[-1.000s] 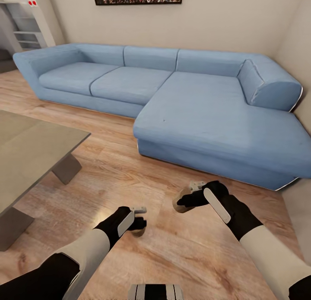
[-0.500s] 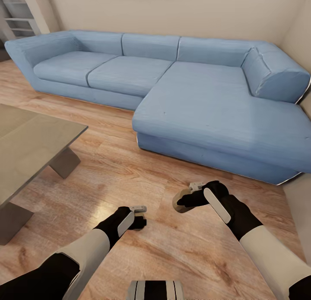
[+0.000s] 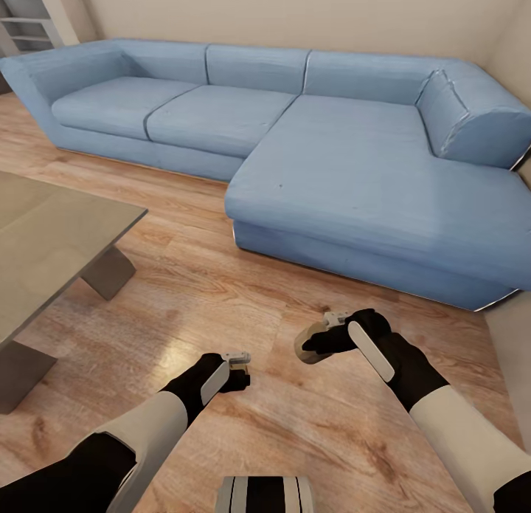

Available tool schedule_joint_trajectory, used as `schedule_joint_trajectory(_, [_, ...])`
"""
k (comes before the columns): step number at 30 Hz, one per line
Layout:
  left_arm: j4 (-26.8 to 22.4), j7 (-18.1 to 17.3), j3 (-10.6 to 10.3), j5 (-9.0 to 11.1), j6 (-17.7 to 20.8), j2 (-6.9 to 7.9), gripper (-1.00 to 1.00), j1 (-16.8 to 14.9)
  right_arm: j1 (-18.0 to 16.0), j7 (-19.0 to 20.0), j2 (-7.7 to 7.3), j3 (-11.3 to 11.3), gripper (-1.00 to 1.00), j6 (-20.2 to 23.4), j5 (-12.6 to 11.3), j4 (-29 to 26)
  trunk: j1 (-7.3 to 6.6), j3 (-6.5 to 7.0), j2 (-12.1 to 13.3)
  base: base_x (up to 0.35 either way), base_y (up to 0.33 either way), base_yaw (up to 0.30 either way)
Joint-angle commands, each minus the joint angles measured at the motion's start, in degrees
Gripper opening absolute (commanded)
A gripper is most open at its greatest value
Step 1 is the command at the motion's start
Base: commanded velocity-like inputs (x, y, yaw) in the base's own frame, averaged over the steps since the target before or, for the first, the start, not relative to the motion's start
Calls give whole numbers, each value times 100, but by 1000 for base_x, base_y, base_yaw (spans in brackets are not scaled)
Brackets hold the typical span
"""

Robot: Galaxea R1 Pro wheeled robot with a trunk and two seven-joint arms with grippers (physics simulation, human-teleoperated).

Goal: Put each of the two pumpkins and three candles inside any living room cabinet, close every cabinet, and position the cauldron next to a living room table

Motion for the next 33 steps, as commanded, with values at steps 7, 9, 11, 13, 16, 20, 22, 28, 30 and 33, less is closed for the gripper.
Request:
schedule_joint_trajectory(7, [-10,47,-40,61,22,3,100,-2,-5,-26,-30,10,-100,11,-64,-96,-1,-4,-2,0,0,0])
schedule_joint_trajectory(9, [-10,47,-40,61,21,3,100,-2,1,-25,-46,12,-100,11,-67,-139,-1,-4,-2,0,0,0])
schedule_joint_trajectory(11, [-10,47,-40,61,19,3,100,-2,19,-25,-55,13,-100,11,-68,-163,-1,-4,-2,0,0,0])
schedule_joint_trajectory(13, [-10,45,-40,61,17,3,100,-2,34,-25,-62,13,-100,11,-69,-181,-1,-4,-2,22,0,0])
schedule_joint_trajectory(16, [-10,47,-40,61,18,3,100,-2,38,-24,-64,16,-100,11,-69,-186,-1,-4,-2,186,0,0])
schedule_joint_trajectory(20, [-10,49,-40,61,19,3,100,-2,39,-24,-64,16,-100,11,-69,-187,-1,-4,-2,216,0,0])
schedule_joint_trajectory(22, [-10,93,-40,61,23,0,100,-2,39,-24,-65,17,-100,11,-69,-187,-1,-4,-2,78,0,0])
schedule_joint_trajectory(28, [-18,549,-40,67,25,-10,100,-2,39,-24,-65,15,-100,11,-69,-187,-1,-4,-2,14,0,0])
schedule_joint_trajectory(30, [-19,590,-40,69,27,-13,100,-2,41,-24,-65,16,-100,11,-69,-187,-1,-4,-2,2,0,0])
schedule_joint_trajectory(33, [-19,604,-40,70,30,-14,100,-2,40,-24,-65,17,-100,11,-69,-187,-1,-4,-2,0,0,0])
